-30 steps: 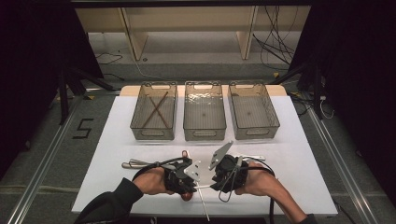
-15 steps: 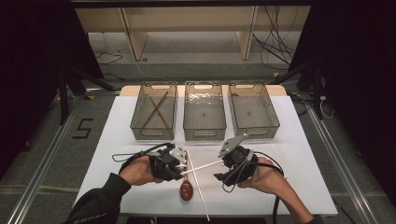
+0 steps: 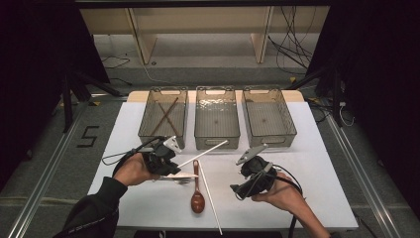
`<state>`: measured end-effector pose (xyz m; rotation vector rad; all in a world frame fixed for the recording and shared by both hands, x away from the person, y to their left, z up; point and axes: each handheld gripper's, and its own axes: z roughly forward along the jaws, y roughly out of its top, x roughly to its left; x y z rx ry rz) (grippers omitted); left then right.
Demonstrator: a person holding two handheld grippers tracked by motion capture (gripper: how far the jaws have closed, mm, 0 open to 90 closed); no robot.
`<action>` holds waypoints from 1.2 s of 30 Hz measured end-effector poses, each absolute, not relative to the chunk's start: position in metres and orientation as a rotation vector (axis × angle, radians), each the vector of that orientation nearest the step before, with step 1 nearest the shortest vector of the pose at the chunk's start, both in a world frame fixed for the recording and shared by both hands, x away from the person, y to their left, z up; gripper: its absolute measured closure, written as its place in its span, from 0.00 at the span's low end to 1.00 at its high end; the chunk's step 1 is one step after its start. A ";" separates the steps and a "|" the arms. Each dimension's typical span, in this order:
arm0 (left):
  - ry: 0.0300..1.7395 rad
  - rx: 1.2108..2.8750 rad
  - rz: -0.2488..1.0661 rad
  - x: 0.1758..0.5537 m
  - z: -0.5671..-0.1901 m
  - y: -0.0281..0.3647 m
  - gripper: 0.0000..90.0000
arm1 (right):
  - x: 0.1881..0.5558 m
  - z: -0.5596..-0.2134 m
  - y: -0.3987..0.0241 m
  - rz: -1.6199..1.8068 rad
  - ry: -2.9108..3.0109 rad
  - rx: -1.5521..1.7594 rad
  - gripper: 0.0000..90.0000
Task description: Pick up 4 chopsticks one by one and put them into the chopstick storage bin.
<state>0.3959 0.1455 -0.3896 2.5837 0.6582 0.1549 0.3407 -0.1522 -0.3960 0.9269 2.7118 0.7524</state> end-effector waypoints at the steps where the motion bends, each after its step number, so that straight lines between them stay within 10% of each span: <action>1: 0.675 2.575 0.163 0.398 -0.388 0.148 0.93 | 0.340 -0.398 -0.152 0.750 2.717 0.933 0.32; 36: 1.085 2.354 0.362 0.521 -0.355 0.195 0.93 | 0.338 -0.410 -0.153 0.756 2.748 0.975 0.28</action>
